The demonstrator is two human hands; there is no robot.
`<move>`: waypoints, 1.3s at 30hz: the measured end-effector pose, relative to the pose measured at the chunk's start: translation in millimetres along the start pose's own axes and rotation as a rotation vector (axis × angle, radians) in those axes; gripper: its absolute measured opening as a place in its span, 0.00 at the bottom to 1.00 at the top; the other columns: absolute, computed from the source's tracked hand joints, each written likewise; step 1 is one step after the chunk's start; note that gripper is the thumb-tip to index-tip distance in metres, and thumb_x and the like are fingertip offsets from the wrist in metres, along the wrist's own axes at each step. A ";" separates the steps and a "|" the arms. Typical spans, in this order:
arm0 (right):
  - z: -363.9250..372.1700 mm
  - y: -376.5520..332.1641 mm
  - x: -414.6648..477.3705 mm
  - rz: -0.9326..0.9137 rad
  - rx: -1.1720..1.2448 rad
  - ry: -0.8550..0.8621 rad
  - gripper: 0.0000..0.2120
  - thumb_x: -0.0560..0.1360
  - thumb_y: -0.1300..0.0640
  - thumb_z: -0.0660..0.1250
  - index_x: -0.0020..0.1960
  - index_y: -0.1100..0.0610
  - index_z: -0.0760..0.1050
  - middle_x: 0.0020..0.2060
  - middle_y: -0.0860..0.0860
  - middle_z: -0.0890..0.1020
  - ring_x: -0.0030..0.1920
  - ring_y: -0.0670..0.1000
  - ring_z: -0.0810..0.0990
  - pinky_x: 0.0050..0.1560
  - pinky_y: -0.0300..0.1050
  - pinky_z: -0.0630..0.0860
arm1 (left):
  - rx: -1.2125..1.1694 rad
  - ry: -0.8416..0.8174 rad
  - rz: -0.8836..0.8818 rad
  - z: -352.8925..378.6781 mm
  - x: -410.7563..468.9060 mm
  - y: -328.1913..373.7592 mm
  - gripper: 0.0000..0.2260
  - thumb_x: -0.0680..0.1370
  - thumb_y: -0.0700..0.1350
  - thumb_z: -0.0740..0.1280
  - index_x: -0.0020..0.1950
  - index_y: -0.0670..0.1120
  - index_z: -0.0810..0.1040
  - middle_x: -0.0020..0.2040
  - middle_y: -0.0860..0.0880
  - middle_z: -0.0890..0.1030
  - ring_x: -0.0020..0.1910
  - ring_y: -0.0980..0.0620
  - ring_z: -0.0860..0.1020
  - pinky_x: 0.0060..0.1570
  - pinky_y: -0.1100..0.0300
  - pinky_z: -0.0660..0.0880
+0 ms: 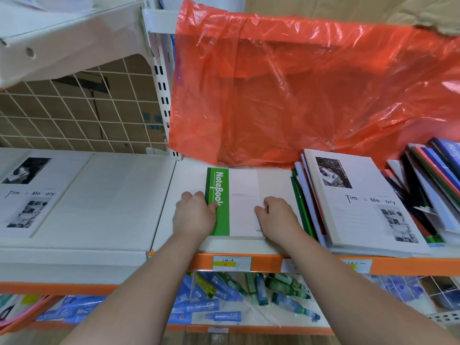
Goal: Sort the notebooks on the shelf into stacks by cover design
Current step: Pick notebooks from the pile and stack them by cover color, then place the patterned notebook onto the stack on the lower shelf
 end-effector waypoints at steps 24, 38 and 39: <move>-138.0 122.5 -41.2 0.060 -0.383 0.081 0.26 0.82 0.45 0.49 0.75 0.59 0.59 0.77 0.59 0.57 0.76 0.59 0.54 0.76 0.55 0.52 | 0.422 -0.179 0.656 26.1 -51.4 191.4 0.30 0.82 0.60 0.52 0.78 0.43 0.56 0.80 0.40 0.55 0.78 0.38 0.52 0.76 0.43 0.52; -166.7 173.9 -54.2 0.268 -0.276 0.185 0.26 0.78 0.39 0.60 0.62 0.60 0.70 0.60 0.59 0.73 0.62 0.61 0.68 0.57 0.53 0.71 | 0.115 -0.226 0.346 55.8 -63.3 231.6 0.15 0.79 0.54 0.64 0.41 0.44 0.70 0.49 0.40 0.80 0.53 0.39 0.77 0.43 0.56 0.69; -166.9 173.2 -53.7 0.270 -0.248 0.194 0.25 0.77 0.40 0.61 0.61 0.60 0.70 0.59 0.59 0.73 0.62 0.61 0.69 0.56 0.53 0.71 | 0.093 -0.202 0.330 54.8 -65.1 233.8 0.13 0.79 0.53 0.64 0.42 0.44 0.71 0.50 0.40 0.80 0.53 0.39 0.77 0.43 0.56 0.69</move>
Point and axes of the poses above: each hand's wrist, its own x-axis towards the middle knuckle, its own z-axis out of the palm, y = z × x, the point moved 1 cm from there along x, towards the middle knuckle
